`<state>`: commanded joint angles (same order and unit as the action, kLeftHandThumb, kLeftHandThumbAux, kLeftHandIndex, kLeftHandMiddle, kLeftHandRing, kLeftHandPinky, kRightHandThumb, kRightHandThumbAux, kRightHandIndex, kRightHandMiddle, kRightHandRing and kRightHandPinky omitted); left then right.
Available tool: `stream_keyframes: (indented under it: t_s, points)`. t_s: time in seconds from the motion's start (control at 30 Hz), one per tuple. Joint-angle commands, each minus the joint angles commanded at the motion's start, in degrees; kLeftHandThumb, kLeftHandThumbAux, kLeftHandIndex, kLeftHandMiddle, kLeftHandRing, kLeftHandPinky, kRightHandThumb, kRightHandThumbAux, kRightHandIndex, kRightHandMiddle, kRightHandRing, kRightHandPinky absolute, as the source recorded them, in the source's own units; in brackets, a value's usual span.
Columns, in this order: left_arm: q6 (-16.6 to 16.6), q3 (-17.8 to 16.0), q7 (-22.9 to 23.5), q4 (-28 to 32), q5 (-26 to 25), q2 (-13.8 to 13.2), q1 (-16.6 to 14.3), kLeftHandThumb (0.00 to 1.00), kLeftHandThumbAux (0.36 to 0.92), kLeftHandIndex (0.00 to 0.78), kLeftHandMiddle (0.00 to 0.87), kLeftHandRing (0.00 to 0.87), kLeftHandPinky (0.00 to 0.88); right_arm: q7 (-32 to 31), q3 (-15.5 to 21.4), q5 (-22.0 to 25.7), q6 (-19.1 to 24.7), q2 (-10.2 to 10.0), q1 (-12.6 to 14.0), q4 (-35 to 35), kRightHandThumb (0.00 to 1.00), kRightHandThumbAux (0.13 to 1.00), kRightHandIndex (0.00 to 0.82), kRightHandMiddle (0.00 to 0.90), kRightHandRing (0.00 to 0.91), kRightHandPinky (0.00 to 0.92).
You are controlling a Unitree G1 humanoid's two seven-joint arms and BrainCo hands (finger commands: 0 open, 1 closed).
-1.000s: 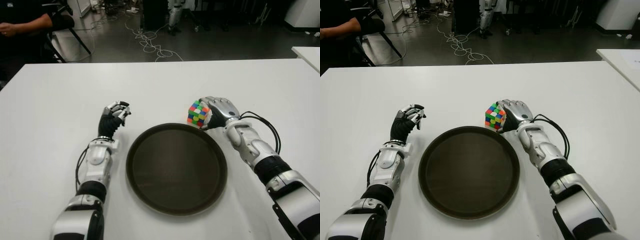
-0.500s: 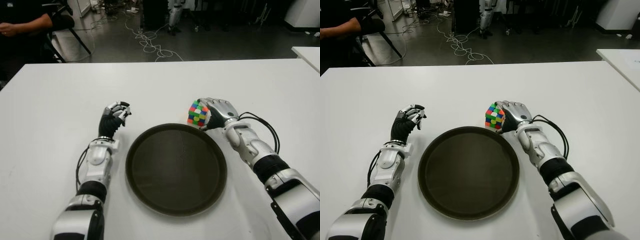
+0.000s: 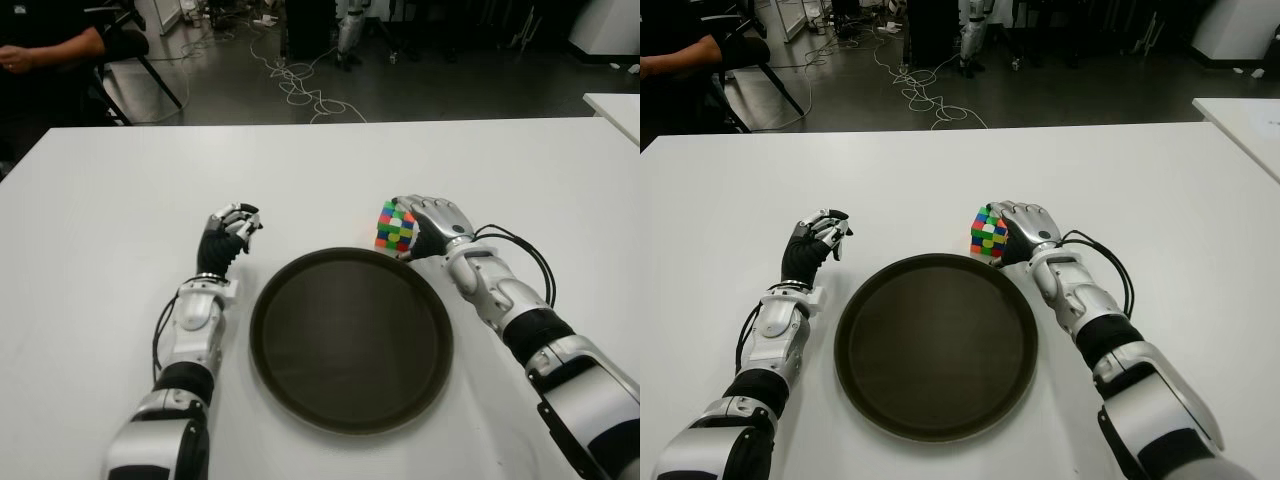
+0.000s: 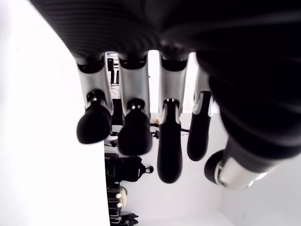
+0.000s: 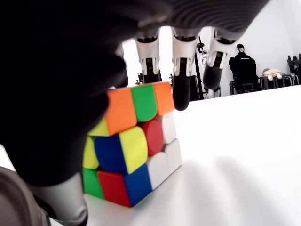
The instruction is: Pick up the Rubik's Cube and put it in the plate
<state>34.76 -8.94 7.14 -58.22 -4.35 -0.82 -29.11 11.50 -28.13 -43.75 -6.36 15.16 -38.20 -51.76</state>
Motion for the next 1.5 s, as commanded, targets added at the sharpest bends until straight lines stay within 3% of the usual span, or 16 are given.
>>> stream_keyframes:
  t_s: [0.97,1.23,1.5]
  points:
    - [0.4,0.0,1.0,-0.9,-0.4,0.0,-0.3,0.853,0.657,0.422,0.578,0.759,0.75,2.0,-1.9,-0.3,-1.3,-0.7,-0.6,-2.0,0.0,0.761,0.169,0.188,0.189,0.166]
    - [1.1,0.0,0.4,-1.4,0.2,-0.2,-0.4,0.853,0.657,0.424,0.585,0.744,0.723,2.5,-2.2,-0.4,-1.3,-0.8,-0.7,-2.5,0.0,0.772,0.183,0.204,0.207,0.189]
    - [1.8,0.3,0.0,-1.8,0.8,-0.4,-0.5,0.849,0.66,0.42,0.587,0.745,0.729,2.1,-2.4,-0.5,-1.4,-0.9,-1.0,-2.9,0.0,0.768,0.175,0.188,0.188,0.159]
